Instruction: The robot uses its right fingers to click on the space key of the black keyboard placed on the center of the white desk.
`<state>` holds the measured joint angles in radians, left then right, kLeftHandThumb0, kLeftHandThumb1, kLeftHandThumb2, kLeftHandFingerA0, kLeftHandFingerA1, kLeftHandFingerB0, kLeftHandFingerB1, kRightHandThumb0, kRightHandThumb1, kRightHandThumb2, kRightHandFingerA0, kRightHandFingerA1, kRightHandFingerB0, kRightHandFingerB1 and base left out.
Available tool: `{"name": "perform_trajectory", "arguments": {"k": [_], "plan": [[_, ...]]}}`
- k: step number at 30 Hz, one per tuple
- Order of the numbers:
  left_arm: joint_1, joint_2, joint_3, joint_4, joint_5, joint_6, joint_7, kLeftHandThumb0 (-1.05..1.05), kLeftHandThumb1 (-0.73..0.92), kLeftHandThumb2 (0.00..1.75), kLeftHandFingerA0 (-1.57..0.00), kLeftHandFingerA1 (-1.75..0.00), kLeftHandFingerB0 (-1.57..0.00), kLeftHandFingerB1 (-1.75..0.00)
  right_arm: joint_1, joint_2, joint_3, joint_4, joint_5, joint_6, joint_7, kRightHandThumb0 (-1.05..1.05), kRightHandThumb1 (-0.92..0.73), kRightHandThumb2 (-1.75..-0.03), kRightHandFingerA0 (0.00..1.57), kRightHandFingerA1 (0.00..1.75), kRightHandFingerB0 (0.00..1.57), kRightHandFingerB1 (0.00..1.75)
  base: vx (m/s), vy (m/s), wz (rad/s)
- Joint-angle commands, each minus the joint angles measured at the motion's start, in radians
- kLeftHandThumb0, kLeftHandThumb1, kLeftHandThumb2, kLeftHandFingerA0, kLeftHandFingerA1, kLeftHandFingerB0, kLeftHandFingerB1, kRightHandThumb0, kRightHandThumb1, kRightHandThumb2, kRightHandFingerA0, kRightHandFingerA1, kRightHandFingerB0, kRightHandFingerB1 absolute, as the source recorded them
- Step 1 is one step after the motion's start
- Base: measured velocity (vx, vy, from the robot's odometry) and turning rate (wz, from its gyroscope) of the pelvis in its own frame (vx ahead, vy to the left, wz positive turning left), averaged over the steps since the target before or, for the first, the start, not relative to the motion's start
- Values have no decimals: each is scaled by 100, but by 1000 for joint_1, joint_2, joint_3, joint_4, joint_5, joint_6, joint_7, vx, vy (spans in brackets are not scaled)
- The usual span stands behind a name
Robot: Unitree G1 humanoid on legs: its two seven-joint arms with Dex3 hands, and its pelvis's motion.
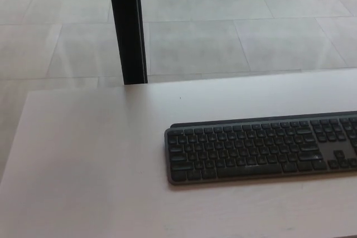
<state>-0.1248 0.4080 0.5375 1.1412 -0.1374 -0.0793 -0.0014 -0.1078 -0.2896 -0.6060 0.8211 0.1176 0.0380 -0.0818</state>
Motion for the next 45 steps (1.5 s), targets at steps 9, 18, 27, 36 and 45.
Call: {"name": "perform_trajectory", "arguments": {"k": [9,18,27,36,45], "plan": [[-73,67,199,99,-164,-7,30,-55,73,62,-72,-64,-56,-51,-115,-176,-369,-7,210,136,-316,-24,-71,-62,82,97,43,51,0,0,0],[-72,77,201,111,-160,-9,21,-55,73,61,-70,-65,-59,-52,-229,-396,-507,152,310,261,-354,-23,-77,-65,75,146,34,48,0,0,0],[-64,77,196,106,-179,-22,16,-53,74,62,-69,-63,-52,-50,-393,-391,-480,-96,371,275,-296,-28,-73,-61,67,86,48,65,0,0,0],[-62,80,182,115,-177,-16,26,-56,72,61,-74,-65,-61,-51,-374,-175,-120,-615,338,448,-287,-45,-65,-59,83,64,65,54,0,0,0],[-54,73,180,111,-184,-15,24,-55,72,61,-74,-64,-55,-51,-175,-100,337,-837,109,371,-165,-43,-51,-85,87,72,60,60,0,0,0]]}}
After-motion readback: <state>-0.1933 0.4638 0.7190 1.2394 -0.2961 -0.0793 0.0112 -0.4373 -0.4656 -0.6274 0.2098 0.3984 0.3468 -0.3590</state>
